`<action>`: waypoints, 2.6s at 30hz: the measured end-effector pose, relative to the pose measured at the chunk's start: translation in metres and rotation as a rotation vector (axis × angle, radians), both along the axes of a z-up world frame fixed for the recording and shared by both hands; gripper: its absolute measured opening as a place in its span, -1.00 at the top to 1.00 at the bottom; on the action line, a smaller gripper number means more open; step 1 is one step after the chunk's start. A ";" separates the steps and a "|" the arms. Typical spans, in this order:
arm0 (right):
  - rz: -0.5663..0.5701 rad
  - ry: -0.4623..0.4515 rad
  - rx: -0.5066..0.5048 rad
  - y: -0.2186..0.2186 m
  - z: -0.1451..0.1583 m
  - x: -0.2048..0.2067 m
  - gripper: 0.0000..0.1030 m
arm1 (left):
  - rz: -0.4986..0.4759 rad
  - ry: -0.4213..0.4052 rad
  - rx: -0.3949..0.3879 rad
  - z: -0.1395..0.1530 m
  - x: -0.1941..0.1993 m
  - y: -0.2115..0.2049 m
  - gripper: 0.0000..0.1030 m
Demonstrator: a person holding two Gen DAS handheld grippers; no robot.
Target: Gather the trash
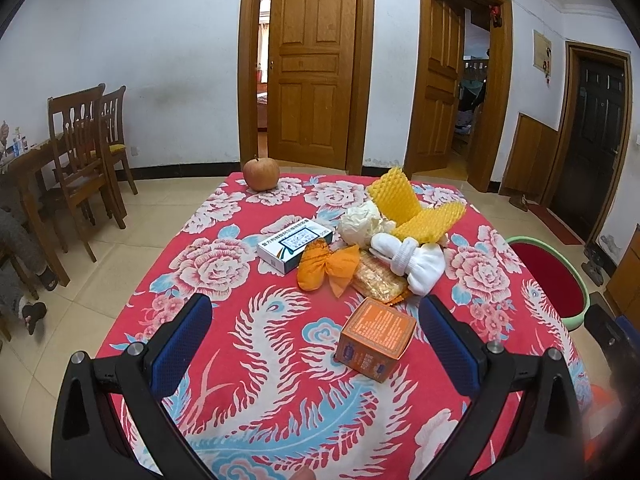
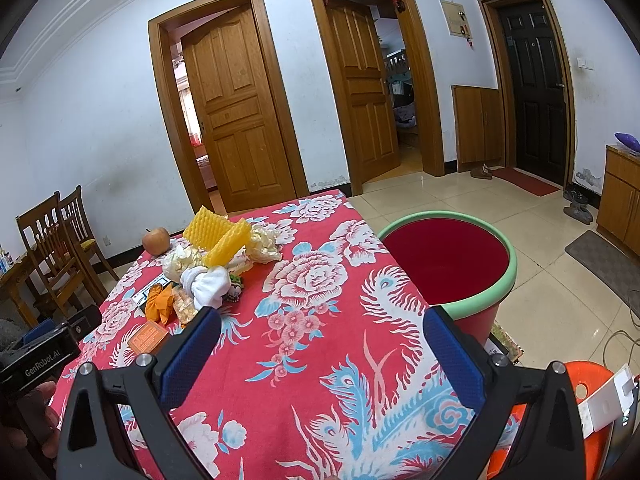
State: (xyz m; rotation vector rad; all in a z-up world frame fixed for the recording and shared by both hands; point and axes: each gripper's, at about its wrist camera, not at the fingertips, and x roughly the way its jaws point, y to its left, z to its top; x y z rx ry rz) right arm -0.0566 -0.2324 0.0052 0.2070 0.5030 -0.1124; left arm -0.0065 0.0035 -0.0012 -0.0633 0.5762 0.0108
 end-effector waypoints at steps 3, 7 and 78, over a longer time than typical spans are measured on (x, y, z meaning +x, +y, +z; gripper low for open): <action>-0.001 0.002 0.000 0.003 -0.001 -0.001 -1.00 | -0.006 0.028 -0.007 -0.006 0.004 0.001 -0.97; -0.001 0.008 0.001 0.005 -0.003 -0.002 -1.00 | -0.017 0.066 -0.011 -0.016 0.009 0.000 -0.97; 0.250 0.354 0.049 0.109 -0.050 0.156 0.80 | -0.165 0.115 -0.098 -0.032 0.104 0.030 -0.07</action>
